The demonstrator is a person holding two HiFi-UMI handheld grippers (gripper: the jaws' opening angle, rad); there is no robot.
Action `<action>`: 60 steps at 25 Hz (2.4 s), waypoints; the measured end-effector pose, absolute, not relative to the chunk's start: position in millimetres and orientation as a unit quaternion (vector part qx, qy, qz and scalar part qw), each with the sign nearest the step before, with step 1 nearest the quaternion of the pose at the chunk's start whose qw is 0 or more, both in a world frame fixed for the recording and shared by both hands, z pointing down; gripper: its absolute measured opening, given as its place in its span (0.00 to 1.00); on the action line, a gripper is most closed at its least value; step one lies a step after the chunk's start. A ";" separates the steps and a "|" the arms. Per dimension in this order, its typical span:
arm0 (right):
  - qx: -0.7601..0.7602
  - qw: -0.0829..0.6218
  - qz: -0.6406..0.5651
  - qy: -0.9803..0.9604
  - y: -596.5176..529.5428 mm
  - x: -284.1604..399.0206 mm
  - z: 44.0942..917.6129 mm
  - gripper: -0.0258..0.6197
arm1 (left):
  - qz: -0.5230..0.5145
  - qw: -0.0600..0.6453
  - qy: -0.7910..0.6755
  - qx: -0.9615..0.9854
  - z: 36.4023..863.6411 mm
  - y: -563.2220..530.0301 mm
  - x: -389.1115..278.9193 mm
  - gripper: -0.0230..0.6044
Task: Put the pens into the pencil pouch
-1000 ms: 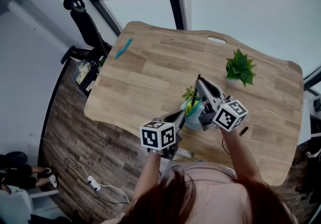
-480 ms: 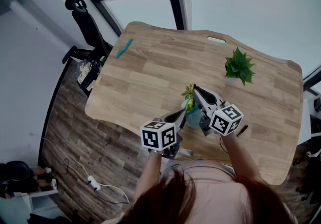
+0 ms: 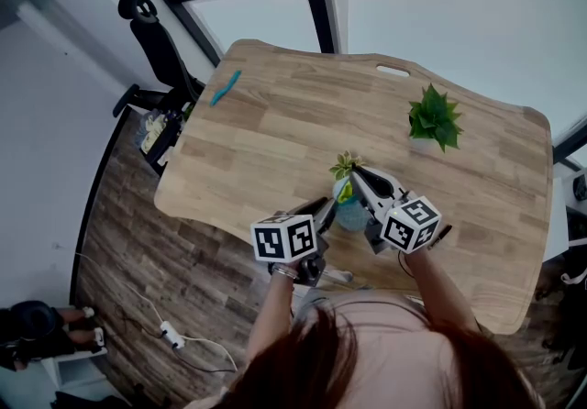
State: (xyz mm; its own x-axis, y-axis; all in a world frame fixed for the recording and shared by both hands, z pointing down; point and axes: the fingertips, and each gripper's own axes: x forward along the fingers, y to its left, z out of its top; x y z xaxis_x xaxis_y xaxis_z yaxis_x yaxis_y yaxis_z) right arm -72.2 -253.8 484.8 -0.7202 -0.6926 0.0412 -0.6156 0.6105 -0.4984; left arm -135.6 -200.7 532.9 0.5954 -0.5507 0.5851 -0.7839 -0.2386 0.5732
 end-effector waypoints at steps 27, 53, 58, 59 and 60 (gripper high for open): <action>-0.360 0.049 -0.272 0.891 -234.9 -66.9 499.2 0.09 | 0.188 0.342 -0.395 0.831 532.1 -192.7 -100.9 0.12; -0.360 -0.070 -0.261 0.893 -215.9 -45.8 513.9 0.17 | 0.139 0.305 -0.421 0.843 525.8 -163.5 -102.9 0.12; -0.377 -0.058 -0.247 0.891 -220.3 -31.3 501.7 0.17 | 0.134 0.307 -0.424 0.842 525.9 -162.3 -102.5 0.12; -0.381 -0.062 -0.243 0.890 -220.6 -28.1 499.4 0.17 | 0.134 0.306 -0.425 0.841 525.7 -162.1 -102.3 0.12; -0.383 -0.069 -0.240 0.889 -220.3 -25.1 498.0 0.17 | 0.133 0.306 -0.426 0.841 525.6 -162.1 -102.1 0.12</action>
